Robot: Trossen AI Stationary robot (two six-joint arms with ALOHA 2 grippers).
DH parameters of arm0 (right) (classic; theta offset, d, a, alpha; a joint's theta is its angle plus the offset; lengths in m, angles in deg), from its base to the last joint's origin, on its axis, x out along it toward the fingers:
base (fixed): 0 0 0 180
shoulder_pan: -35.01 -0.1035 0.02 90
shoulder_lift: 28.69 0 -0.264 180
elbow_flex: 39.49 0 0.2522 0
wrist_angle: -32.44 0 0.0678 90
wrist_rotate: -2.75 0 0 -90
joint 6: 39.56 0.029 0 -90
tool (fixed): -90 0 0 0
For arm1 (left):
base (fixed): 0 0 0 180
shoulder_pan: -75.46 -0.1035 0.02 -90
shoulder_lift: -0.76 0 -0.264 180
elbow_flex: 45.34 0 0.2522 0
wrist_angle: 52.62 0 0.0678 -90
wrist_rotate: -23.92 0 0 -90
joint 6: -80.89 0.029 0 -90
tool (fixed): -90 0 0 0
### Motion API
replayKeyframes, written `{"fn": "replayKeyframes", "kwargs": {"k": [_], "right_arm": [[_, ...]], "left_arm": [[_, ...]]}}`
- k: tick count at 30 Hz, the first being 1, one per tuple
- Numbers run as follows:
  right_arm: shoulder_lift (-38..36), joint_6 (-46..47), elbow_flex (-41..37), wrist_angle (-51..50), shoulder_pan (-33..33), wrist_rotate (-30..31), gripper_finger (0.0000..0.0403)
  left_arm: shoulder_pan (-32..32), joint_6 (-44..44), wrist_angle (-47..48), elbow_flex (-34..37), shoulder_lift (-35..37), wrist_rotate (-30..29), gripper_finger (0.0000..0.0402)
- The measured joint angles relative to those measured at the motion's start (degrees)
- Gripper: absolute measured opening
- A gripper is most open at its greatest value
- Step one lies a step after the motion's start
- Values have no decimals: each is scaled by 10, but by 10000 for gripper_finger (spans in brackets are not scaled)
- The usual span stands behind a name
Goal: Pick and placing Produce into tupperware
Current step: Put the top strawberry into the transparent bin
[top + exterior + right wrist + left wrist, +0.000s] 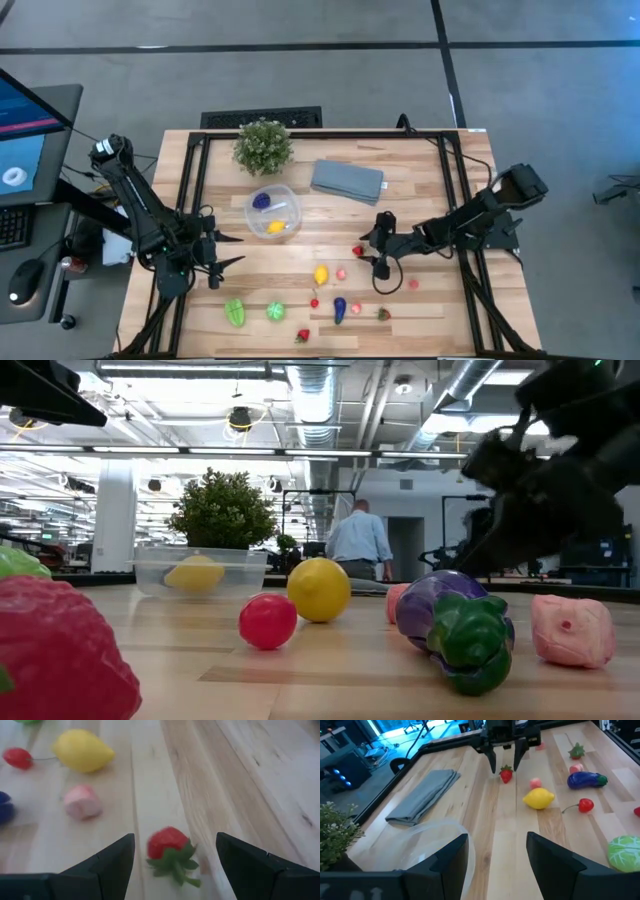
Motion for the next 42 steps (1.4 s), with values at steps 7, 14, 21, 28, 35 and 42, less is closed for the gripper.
{"fn": "replayKeyframes", "kwargs": {"k": [7,14,21,28,35,42], "right_arm": [[53,-3,1,55,13,-16,301],[62,-4,1,59,17,-16,301],[63,-4,1,62,19,-17,266],[63,-4,1,62,19,-17,209],[63,-4,1,63,19,-16,169],[63,-4,1,62,19,-16,197]], "left_arm": [[0,0,-2,0,0,0,192],[0,-3,-2,0,0,0,192],[0,-5,-2,0,0,0,192],[0,-5,-2,0,0,0,192],[0,-5,-1,0,0,0,192],[0,-5,-1,0,0,0,192]]}}
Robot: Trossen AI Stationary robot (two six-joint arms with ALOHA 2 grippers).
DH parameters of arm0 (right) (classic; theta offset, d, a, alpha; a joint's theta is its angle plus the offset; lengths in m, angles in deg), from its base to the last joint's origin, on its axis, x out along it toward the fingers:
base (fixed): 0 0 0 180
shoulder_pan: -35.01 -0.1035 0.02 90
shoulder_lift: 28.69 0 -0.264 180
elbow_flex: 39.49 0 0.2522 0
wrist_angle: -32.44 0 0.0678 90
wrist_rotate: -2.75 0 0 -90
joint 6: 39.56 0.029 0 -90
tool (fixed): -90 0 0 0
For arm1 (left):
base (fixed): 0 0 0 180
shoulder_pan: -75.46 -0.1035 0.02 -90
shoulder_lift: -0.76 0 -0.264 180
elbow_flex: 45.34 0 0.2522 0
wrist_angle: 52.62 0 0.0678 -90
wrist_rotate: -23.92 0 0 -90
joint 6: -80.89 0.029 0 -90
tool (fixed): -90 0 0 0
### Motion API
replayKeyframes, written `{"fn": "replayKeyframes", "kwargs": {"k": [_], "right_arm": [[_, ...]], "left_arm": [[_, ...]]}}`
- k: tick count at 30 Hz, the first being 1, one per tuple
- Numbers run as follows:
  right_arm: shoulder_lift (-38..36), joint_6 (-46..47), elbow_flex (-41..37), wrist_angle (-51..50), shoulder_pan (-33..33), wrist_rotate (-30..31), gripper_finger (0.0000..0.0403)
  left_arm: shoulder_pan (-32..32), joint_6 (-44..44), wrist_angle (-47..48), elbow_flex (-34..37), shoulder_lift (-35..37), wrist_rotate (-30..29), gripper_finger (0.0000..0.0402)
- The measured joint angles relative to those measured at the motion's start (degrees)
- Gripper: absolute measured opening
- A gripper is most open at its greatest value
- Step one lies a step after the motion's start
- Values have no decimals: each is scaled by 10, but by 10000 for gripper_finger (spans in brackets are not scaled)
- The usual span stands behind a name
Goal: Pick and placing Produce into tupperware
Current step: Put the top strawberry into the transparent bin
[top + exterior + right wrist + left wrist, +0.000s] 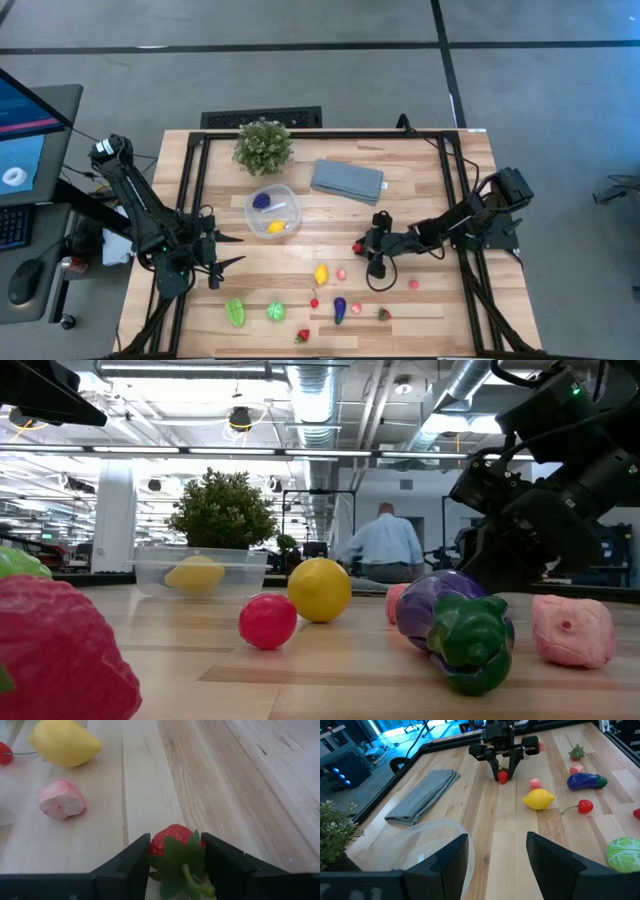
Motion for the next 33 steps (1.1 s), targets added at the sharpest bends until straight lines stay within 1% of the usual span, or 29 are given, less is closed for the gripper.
{"fn": "replayKeyframes", "kwargs": {"k": [3,8,11,17,19,25,28,30,33], "right_arm": [[0,0,0,0,0,0,198],[0,0,0,0,0,0,175],[0,0,0,0,0,0,171],[0,0,0,0,0,0,196],[0,0,0,0,0,0,198],[0,0,0,0,0,0,179],[0,0,0,0,0,0,176],[0,5,0,-1,0,0,183],[0,21,1,-9,1,-1,205]], "left_arm": [[0,0,0,0,0,0,192],[0,0,0,0,0,0,192],[0,0,0,0,0,0,192],[0,0,0,0,0,0,192],[0,0,0,0,0,0,192],[0,0,1,0,0,0,192],[0,0,1,0,0,0,192],[0,0,1,0,0,0,192],[0,0,1,0,0,0,192]]}}
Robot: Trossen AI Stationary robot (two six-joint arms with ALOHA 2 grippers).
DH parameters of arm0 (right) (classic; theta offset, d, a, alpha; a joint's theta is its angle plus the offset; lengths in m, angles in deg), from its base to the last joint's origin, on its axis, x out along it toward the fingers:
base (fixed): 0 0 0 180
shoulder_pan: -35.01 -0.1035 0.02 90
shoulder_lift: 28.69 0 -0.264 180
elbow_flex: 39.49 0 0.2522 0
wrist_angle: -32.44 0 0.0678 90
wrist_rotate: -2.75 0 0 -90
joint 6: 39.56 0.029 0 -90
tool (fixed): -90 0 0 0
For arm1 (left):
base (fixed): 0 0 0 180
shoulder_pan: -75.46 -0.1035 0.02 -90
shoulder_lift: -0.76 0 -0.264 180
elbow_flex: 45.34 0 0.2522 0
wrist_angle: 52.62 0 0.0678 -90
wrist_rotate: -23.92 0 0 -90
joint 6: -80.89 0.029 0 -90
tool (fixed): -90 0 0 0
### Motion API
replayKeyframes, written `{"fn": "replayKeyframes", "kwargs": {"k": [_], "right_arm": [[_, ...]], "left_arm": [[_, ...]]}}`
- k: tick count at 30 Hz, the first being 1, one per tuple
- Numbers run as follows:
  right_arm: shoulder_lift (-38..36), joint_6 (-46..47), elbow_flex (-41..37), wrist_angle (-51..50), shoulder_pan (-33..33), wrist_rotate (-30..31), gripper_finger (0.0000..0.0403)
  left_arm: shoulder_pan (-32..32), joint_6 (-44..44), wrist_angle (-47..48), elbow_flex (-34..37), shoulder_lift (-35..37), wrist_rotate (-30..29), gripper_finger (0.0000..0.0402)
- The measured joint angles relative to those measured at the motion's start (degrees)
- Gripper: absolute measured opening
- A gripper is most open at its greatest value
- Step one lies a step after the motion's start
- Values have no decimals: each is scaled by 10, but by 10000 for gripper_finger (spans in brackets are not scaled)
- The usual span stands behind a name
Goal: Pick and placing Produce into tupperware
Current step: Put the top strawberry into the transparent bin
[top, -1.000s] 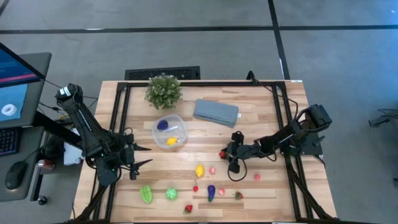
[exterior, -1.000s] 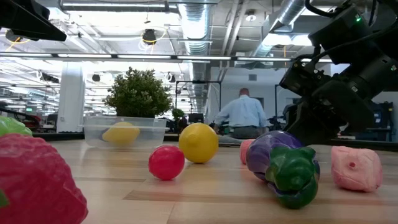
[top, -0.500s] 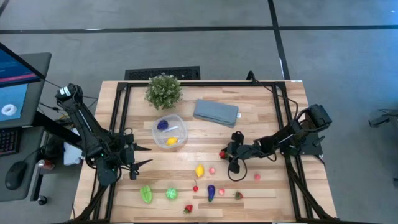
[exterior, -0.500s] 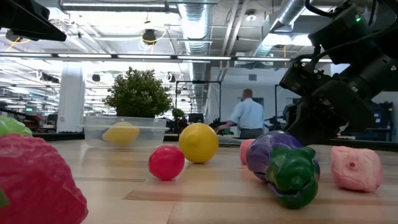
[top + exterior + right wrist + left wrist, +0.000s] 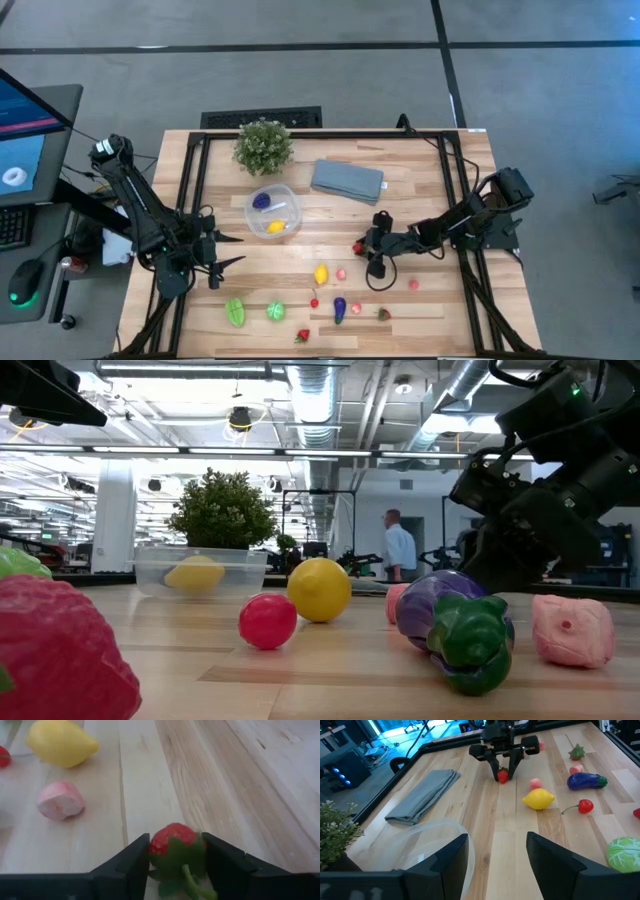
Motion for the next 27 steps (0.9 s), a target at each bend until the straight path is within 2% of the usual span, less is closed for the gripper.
{"fn": "replayKeyframes", "kwargs": {"k": [7,20,27], "right_arm": [[0,9,1,-4,2,-9,234],[-1,8,0,-4,7,-15,232],[-1,5,0,-4,7,-14,212]], "left_arm": [[0,0,0,0,0,0,192],[0,0,-1,0,0,0,192],[0,0,-1,0,0,0,192]]}}
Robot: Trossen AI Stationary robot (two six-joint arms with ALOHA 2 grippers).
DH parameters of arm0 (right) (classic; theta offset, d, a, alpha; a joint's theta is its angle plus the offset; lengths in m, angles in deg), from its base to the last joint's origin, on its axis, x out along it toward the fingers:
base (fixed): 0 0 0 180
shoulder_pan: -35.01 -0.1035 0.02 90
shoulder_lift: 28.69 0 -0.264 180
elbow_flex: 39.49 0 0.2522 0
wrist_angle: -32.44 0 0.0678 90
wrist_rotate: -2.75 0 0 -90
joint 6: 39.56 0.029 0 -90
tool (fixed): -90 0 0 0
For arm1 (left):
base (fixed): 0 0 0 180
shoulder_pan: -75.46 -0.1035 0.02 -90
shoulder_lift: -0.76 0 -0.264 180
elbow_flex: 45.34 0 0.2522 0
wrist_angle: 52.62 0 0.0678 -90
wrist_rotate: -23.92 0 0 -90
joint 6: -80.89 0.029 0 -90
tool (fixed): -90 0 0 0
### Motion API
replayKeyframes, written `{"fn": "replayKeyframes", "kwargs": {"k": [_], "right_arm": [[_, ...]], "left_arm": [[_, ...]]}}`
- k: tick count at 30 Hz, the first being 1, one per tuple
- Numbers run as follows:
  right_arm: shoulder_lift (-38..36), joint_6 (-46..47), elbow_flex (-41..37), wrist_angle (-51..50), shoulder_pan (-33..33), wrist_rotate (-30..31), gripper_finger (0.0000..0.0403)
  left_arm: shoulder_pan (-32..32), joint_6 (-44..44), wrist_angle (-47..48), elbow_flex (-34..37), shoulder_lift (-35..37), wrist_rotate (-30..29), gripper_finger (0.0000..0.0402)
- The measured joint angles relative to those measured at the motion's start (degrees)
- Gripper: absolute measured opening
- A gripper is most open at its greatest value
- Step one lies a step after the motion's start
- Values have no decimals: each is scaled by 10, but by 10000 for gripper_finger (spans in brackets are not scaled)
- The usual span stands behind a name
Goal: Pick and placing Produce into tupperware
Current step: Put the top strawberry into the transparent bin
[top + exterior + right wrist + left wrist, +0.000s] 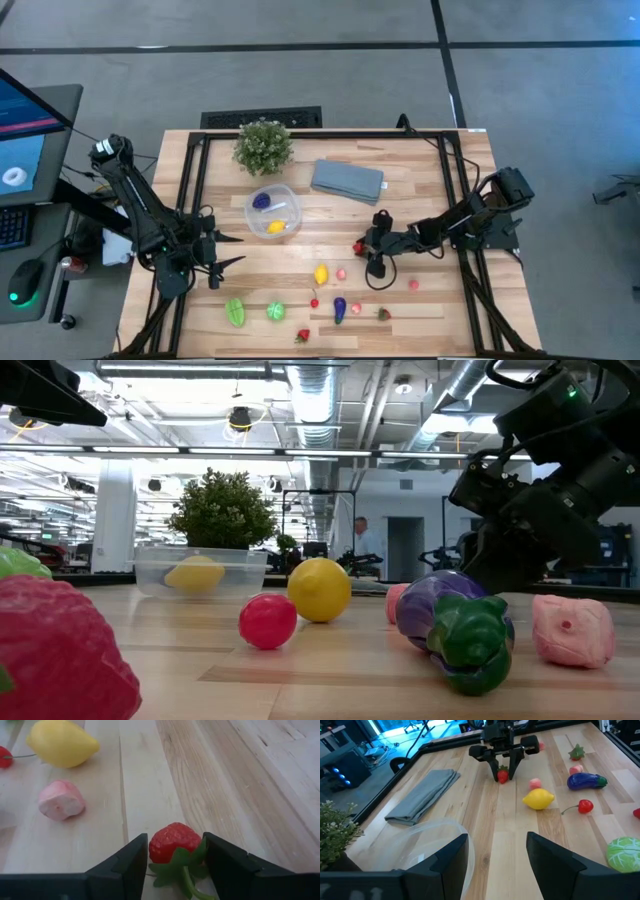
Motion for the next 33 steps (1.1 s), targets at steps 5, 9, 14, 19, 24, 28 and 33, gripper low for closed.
{"fn": "replayKeyframes", "kwargs": {"k": [5,9,14,19,24,28,33], "right_arm": [[0,0,0,0,0,1,187],[0,0,0,0,0,1,177],[0,0,0,0,0,0,192],[1,0,0,0,0,0,199],[1,0,0,0,0,0,183],[1,0,0,0,0,1,178],[1,0,0,0,0,0,194]], "left_arm": [[0,0,0,0,0,0,192],[0,0,0,0,0,0,192],[0,0,0,0,0,0,192],[0,0,0,0,0,0,192],[0,0,0,0,0,0,192],[0,0,0,0,0,0,192],[0,0,0,0,0,0,192]]}}
